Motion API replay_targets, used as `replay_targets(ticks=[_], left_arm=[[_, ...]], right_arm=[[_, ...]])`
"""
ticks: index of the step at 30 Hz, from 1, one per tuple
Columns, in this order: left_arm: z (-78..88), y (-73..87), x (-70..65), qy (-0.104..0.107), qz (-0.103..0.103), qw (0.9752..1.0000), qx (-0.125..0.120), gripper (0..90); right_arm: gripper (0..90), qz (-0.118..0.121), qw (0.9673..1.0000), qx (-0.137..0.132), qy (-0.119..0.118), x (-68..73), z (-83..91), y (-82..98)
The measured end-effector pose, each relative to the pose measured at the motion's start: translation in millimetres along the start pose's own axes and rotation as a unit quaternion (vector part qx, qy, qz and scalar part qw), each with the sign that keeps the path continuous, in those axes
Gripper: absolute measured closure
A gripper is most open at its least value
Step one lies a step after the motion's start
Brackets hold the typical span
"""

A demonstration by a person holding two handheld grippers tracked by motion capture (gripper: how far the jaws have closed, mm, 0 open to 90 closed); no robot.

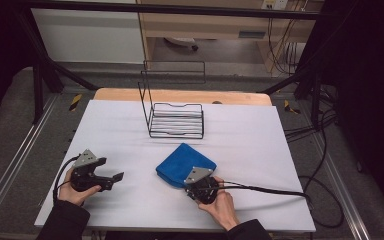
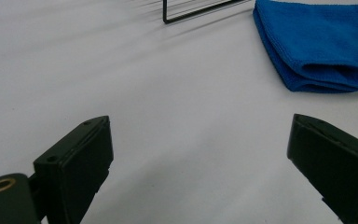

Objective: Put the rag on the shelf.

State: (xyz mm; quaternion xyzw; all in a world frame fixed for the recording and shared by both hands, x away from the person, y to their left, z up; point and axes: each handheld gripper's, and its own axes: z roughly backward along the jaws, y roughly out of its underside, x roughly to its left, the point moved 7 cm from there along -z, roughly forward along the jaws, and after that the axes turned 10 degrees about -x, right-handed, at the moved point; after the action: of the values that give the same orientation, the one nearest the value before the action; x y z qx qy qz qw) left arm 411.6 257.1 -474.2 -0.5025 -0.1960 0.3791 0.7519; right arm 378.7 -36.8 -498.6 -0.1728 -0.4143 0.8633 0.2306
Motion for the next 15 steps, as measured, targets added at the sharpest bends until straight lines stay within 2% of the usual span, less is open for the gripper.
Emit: replay_targets(ticks=[4, 8, 11, 15], left_arm=[[-0.1, -0.1, 0.3, 0.000, 0.001, 1.0000, -0.001, 7.0], [0.2, -0.2, 1.2, -0.002, 0.001, 1.0000, -0.001, 7.1], [0.1, -0.1, 1.2, -0.002, 0.001, 1.0000, 0.000, 7.2], [-0.3, 0.0, 0.9, -0.002, 0.001, 1.0000, 0.001, 7.2]], right_arm=[[82.1, -0.012, 0.9999, 0.004, -0.005, -1.5, 0.3, -1.5], [82.7, -0.023, 0.9996, -0.007, -0.012, -1.0, 3.2, -6.6], [82.8, -0.054, 0.9979, -0.022, -0.026, 1.3, 9.4, -15.2], [82.8, -0.069, 0.9967, -0.023, -0.037, 7.7, 10.5, -21.6]])
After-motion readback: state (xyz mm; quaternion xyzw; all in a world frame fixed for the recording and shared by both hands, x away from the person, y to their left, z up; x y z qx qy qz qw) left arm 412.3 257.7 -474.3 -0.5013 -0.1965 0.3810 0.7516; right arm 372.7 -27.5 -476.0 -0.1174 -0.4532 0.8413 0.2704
